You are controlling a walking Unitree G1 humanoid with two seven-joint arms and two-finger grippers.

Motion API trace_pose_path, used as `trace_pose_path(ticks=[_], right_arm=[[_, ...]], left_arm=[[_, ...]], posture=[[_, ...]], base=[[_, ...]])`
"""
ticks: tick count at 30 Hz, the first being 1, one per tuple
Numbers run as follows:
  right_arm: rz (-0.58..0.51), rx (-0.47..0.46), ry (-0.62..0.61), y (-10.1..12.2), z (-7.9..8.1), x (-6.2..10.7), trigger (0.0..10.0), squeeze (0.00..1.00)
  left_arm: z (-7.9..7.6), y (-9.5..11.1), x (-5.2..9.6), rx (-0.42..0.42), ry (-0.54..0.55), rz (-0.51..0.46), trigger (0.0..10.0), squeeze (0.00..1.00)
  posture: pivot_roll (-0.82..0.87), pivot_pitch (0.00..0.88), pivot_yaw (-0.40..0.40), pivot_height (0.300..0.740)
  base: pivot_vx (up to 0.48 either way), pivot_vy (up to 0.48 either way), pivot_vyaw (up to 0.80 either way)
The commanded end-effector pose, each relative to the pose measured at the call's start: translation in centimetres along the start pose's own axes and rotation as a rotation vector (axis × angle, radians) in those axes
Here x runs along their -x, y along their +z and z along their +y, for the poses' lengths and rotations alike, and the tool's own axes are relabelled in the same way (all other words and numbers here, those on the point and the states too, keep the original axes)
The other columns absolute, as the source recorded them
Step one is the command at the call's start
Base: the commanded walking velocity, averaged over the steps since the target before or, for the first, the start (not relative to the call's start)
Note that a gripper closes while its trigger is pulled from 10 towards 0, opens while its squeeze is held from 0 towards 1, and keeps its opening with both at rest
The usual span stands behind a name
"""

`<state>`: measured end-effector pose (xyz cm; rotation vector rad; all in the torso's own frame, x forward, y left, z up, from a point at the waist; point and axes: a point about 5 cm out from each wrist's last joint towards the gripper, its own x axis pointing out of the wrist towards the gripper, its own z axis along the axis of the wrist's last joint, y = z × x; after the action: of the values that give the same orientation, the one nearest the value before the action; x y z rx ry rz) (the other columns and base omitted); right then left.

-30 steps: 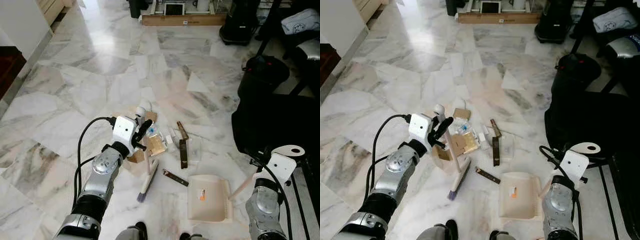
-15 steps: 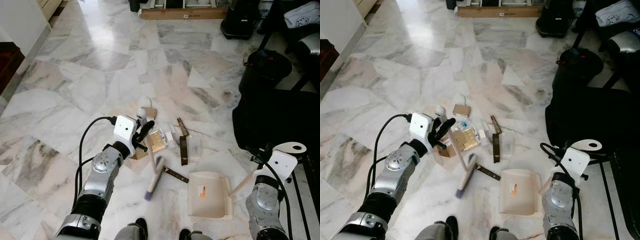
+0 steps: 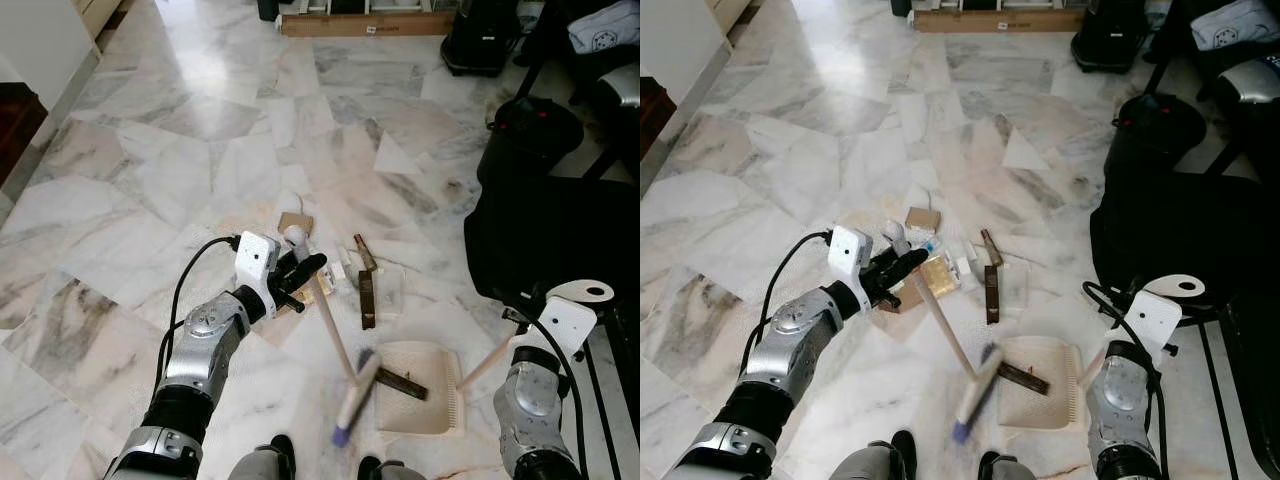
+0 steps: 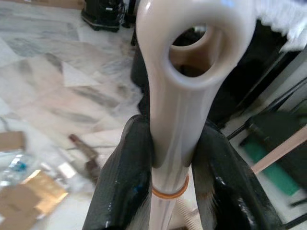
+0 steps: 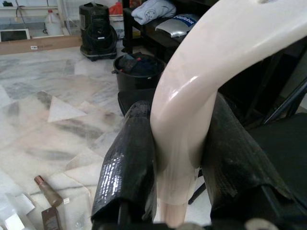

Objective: Sweep floor

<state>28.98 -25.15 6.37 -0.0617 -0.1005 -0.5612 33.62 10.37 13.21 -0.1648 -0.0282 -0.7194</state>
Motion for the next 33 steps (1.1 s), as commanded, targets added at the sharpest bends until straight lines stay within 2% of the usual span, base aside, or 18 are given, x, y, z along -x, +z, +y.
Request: trace_pose_path(ticks=[1,5,9,13,16,20,24,27,33], right_arm=[[0.05,0.008,0.003,-0.9,-0.1,0.4,10.0,0.0],[0.05,-0.014,0.007,-0.6,0.1,0.0,10.0,0.0],[0.043,-0.023,0.008,-0.4,0.1,-0.2,10.0,0.0],[0.016,-0.089,-0.017,0.3,-0.1,-0.6,10.0,0.0],[-0.016,-0.103,-0.011,1.0,0.0,-0.8,10.0,0.0],[-0.078,-0.124,0.007,2.1,0.0,-0.9,10.0,0.0],[-0.116,-0.139,0.011,2.7,-0.4,-0.6,10.0,0.0],[-0.143,-0.148,0.004,3.3,-0.9,-0.1,10.0,0.0],[-0.173,-0.201,-0.021,4.7,-1.4,0.1,10.0,0.0]], left_arm=[[0.1,1.3,-0.2,0.034,-0.015,-0.058,10.0,0.0],[0.4,2.7,-0.5,-0.027,0.032,-0.107,10.0,0.0],[0.7,3.6,-0.5,-0.052,0.055,-0.14,10.0,0.0],[0.4,6.1,-0.3,-0.186,0.099,-0.244,10.0,0.0],[0.4,7.5,-0.4,-0.278,0.144,-0.306,10.0,0.0],[0.3,8.7,-0.7,-0.3,0.191,-0.374,10.0,0.0],[0.3,8.7,-0.9,-0.34,0.22,-0.382,10.0,0.0],[0.3,7.4,-0.8,-0.412,0.255,-0.346,10.0,0.0],[0.7,4.8,-0.2,-0.412,0.325,-0.294,10.0,0.0]], posture=[[0.12,0.171,0.025,0.74],[0.12,0.131,0.023,0.74],[0.11,0.111,0.023,0.74],[0.09,0.058,0.022,0.74],[0.09,0.042,0.019,0.74],[0.07,0.031,0.015,0.74],[0.07,0.02,0.007,0.74],[0.07,0.014,0.004,0.74],[0.05,0.0,-0.005,0.74]], base=[[0.0,0.0,0.0],[0.0,0.0,0.0],[0.0,0.0,0.0],[0.0,0.0,0.0],[0.0,0.0,0.0],[0.0,0.0,0.0],[0.0,0.0,0.0],[0.0,0.0,0.0],[0.0,0.0,0.0]])
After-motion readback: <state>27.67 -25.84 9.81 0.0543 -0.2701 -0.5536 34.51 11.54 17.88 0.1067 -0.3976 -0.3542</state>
